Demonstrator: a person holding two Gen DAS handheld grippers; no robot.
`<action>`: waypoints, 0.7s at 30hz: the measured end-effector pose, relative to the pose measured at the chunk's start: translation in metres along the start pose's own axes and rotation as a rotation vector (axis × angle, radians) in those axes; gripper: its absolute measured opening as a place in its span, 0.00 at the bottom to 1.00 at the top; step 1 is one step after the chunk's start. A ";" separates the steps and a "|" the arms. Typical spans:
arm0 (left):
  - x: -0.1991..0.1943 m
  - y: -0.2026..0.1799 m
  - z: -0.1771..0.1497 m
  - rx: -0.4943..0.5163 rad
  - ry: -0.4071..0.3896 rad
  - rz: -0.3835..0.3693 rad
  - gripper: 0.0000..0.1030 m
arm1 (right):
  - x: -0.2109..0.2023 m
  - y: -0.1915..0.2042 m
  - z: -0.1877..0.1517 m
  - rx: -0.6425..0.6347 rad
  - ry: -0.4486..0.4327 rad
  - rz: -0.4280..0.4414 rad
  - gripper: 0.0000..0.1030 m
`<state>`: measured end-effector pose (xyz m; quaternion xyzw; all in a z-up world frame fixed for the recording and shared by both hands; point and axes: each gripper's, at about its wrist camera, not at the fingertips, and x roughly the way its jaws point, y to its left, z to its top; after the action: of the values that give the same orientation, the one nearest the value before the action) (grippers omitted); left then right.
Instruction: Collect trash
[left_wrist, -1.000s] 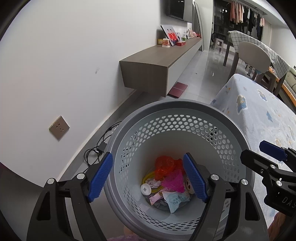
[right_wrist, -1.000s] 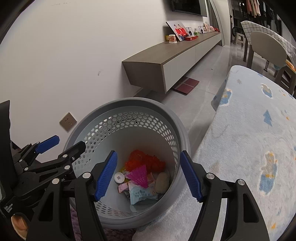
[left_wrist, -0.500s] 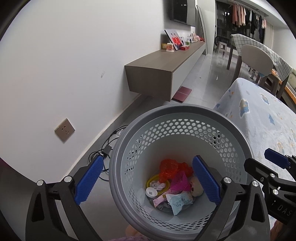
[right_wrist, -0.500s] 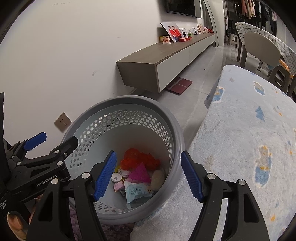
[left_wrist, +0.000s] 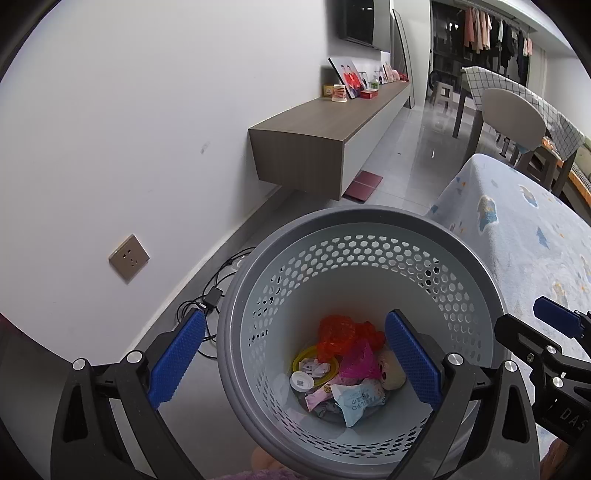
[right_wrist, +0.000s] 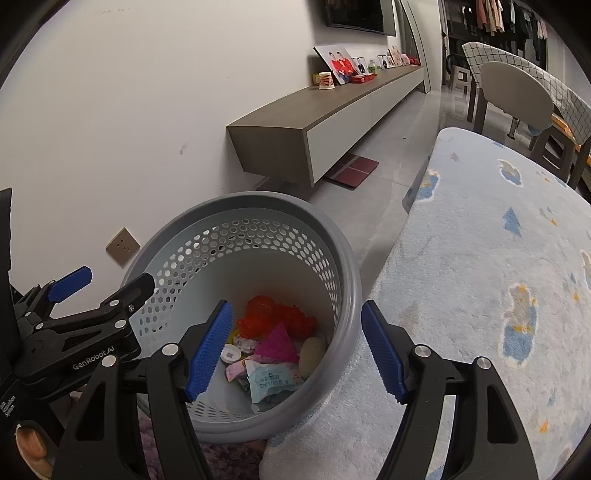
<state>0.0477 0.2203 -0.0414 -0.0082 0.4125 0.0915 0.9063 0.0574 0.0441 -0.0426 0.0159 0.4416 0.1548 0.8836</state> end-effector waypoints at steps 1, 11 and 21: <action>0.000 0.000 0.000 0.000 0.000 0.001 0.93 | -0.001 0.000 0.000 0.000 -0.001 -0.001 0.67; 0.001 0.003 -0.001 -0.007 0.005 0.010 0.94 | -0.004 0.002 0.001 -0.005 -0.010 -0.012 0.67; 0.001 0.004 -0.001 -0.020 0.008 0.014 0.94 | -0.005 0.004 0.000 -0.011 -0.010 -0.018 0.67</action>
<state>0.0467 0.2243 -0.0428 -0.0146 0.4153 0.1020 0.9038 0.0535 0.0467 -0.0377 0.0078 0.4363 0.1494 0.8873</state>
